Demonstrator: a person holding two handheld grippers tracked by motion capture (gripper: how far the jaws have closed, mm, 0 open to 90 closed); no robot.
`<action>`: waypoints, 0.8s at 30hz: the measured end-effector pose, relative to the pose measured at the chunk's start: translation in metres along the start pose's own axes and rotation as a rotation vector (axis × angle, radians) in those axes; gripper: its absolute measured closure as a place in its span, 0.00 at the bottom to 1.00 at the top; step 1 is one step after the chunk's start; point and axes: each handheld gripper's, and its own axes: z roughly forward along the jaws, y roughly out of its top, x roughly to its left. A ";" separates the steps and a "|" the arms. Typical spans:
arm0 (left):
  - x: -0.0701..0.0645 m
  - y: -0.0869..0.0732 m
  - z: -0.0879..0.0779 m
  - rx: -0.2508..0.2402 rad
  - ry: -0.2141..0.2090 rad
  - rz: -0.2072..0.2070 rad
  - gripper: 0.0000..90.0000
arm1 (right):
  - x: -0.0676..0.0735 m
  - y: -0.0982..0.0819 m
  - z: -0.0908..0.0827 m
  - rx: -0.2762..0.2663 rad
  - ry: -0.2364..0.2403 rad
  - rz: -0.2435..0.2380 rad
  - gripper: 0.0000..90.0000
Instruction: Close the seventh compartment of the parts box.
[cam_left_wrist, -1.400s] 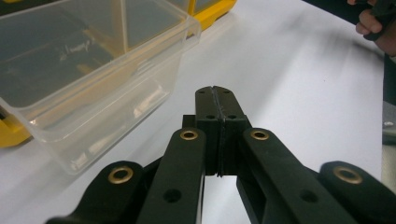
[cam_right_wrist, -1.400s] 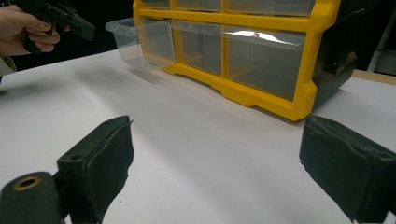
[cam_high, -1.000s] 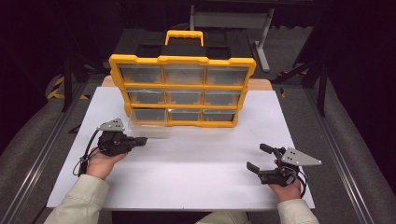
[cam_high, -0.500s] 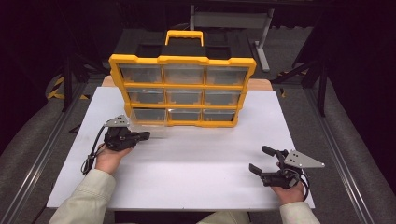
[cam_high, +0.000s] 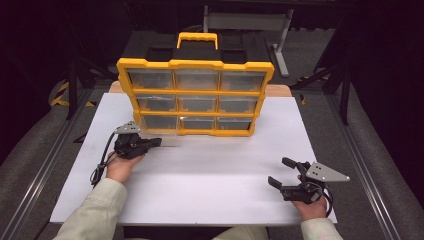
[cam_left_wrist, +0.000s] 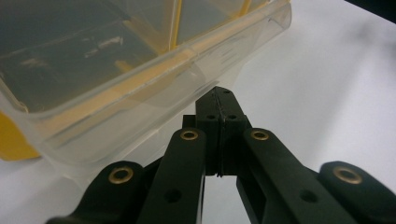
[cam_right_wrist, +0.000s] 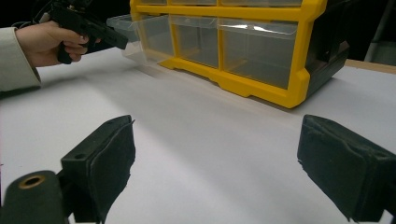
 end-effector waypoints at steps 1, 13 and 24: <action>0.001 0.000 0.001 0.001 -0.002 -0.001 0.99 | 0.000 0.000 0.000 0.000 0.001 -0.001 0.13; 0.003 0.012 0.014 0.004 0.022 -0.002 0.99 | -0.001 0.000 -0.001 -0.006 0.009 -0.002 0.14; 0.010 0.016 0.022 -0.034 0.063 -0.022 0.99 | -0.001 0.000 -0.001 -0.006 0.014 0.003 0.14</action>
